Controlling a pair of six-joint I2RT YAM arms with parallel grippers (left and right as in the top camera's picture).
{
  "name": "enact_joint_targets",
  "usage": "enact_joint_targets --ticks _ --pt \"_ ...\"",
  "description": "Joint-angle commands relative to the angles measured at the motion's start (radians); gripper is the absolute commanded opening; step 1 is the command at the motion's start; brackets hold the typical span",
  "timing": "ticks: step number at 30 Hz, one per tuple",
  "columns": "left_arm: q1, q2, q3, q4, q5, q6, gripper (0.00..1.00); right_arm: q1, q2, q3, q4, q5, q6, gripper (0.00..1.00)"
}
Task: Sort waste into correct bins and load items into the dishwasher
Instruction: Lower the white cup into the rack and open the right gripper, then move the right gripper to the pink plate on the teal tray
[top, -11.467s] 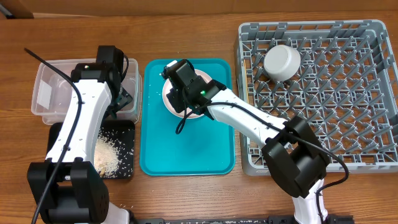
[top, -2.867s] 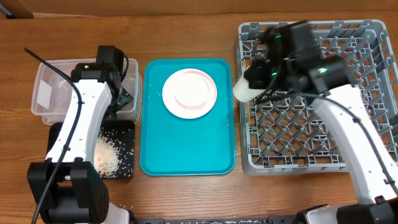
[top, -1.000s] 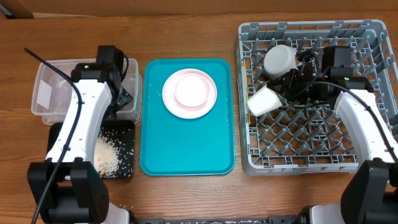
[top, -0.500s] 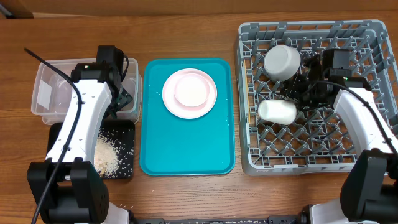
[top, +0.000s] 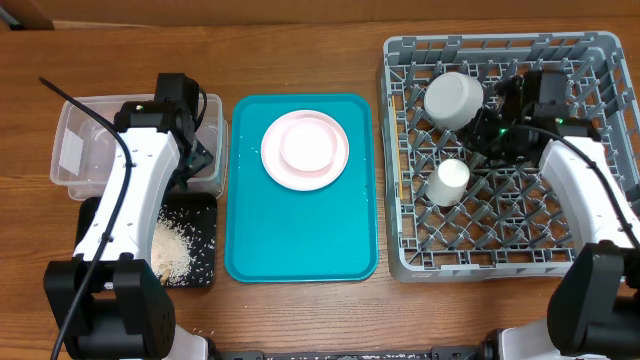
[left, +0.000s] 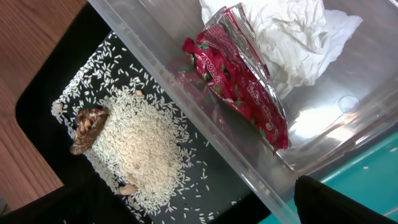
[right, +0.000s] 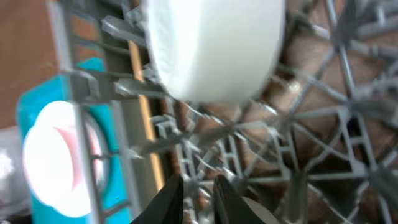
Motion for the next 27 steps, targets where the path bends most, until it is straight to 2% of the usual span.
enact_joint_targets --ticks 1,6,10,18,27 --pt "-0.002 0.009 0.013 -0.002 -0.02 -0.006 1.0 0.002 -0.059 0.138 -0.05 -0.13 -0.003 0.22" --pt "-0.002 0.009 0.013 -0.002 -0.02 -0.006 1.0 0.034 -0.103 0.167 -0.075 -0.344 -0.01 0.28" --pt "-0.002 0.009 0.013 -0.002 -0.02 -0.006 1.0 0.122 -0.103 0.166 -0.114 -0.349 -0.062 0.37" --pt "-0.002 0.009 0.013 -0.002 -0.02 -0.006 1.0 0.412 -0.102 0.164 -0.086 -0.038 -0.085 0.49" --pt "-0.002 0.009 0.013 -0.002 -0.02 -0.006 1.0 0.695 -0.046 0.164 -0.029 0.296 -0.08 0.53"
